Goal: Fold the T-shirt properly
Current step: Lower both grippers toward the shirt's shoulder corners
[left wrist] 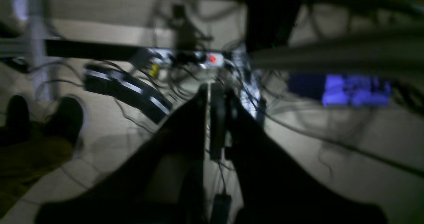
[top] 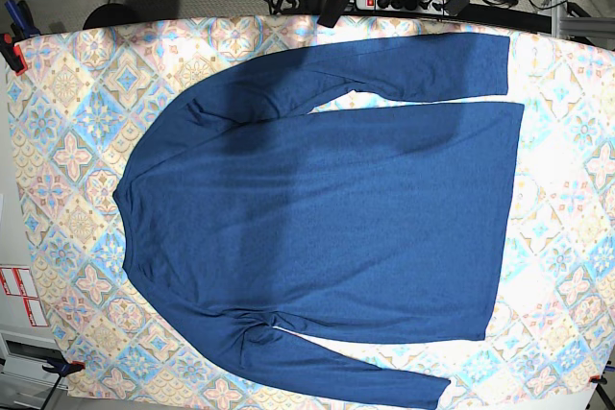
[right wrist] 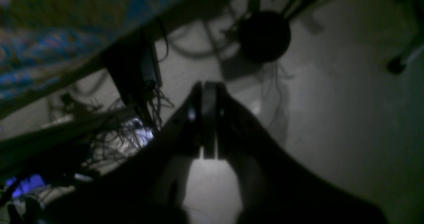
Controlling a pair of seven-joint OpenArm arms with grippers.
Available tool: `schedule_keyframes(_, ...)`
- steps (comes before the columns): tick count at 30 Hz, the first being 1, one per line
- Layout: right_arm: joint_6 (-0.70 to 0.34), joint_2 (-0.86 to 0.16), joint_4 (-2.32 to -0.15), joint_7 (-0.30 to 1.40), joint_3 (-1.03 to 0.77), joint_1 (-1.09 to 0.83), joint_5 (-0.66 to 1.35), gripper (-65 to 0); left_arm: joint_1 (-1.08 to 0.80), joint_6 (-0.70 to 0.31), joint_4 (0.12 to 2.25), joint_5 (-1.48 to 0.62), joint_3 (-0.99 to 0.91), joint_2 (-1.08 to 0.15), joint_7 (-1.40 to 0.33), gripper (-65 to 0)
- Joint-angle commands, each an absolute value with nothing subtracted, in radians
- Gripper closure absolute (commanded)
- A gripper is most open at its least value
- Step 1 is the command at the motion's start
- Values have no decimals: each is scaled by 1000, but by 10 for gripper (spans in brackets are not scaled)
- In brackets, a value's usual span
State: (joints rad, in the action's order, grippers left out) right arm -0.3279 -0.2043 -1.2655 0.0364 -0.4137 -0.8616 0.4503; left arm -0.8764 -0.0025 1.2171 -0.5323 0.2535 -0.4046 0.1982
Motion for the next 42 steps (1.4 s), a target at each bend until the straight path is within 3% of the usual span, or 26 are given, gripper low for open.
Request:
schedule_keyframes(1, -332, -216, -1299, 27, -417, -880, 458, -2, -914, -5, 1260, -530, 231, -415, 214, 0)
schedule_keyframes(5, -332, -216, -1412, 166, -418, -880, 458, -1, -970, -5, 1411, -529, 134, -417, 162, 0)
schedule_keyframes(12, -332, -216, -1701, 358, -424, -877, 458, 0, -990, -5, 1675, -533, -24, -409, -180, 0)
schedule_keyframes(17, -332, -217, -1807, 553, -424, -811, 458, -2, -990, -7, 1790, -535, -113, -381, -226, 0)
schedule_keyframes(31, -332, -216, -1836, 774, -329, -610, 456, 0, -917, -10, 1778, -638, -134, -360, -234, 0)
schedule_keyframes(37, -332, -213, -1844, 874, -325, -544, 326, -1, -851, -10, 1758, -835, -223, -341, -433, 0)
schedule_keyframes(39, -332, -211, -1847, 874, -312, -538, 321, -1, -839, -10, 1764, -862, -297, -300, -479, -26)
schedule_keyframes(42, -332, -211, -1857, 872, -288, -536, 320, -2, -812, -12, 1759, -860, -386, -259, -549, -137)
